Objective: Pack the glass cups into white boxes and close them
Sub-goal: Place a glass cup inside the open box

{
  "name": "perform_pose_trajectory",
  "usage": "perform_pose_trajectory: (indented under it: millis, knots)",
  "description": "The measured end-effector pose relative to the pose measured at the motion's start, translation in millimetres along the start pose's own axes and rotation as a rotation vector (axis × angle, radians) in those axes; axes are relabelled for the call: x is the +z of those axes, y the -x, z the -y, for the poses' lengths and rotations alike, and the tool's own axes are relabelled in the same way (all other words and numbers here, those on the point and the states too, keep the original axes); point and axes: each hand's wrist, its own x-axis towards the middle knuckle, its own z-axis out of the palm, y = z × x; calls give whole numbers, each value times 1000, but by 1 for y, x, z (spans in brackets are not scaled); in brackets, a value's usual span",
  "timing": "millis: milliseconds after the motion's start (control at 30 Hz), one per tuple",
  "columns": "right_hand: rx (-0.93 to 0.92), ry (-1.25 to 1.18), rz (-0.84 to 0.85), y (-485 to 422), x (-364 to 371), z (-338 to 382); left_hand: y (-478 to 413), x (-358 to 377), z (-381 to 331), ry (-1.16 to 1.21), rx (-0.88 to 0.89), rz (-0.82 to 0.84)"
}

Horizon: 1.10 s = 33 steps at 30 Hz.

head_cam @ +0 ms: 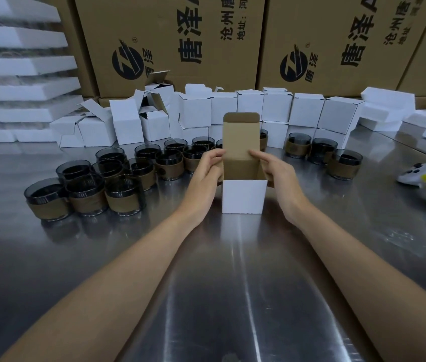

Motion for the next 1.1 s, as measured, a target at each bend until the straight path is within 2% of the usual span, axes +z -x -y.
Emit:
perform_pose_trajectory:
  millis: [100, 267, 333, 433, 533, 600, 700, 767, 800, 933, 1100]
  knots:
    - [10, 95, 88, 0, -1, -1, 0, 1, -3, -30, -10, 23]
    - [1, 225, 85, -1, 0, -2, 1, 0, -4, -52, -41, 11]
    - [1, 288, 81, -2, -1, -3, 2, -1, -3, -134, -21, 48]
    - [12, 259, 105, -3, -7, -6, 9, -3, -2, -296, -5, 139]
    - [77, 127, 147, -3, -13, -7, 11, -6, -2, -475, 63, 190]
    - [23, 114, 4, -7, -21, -9, 10, -10, -2, -523, 127, 171]
    - [-125, 496, -392, -17, -52, -18, 6, -16, 2, -609, 128, 127]
    - [-58, 722, -592, -23, -80, -23, 4, -19, 3, -618, 119, 107]
    - [-6, 791, -635, -26, -92, -25, 2, -20, 3, -599, 118, 99]
    - [111, 964, -563, -31, -108, -33, -3, -20, 2, -555, 104, 82]
    - [-2, 1196, -505, -29, -89, -31, -6, -19, 4, -503, 63, 97]
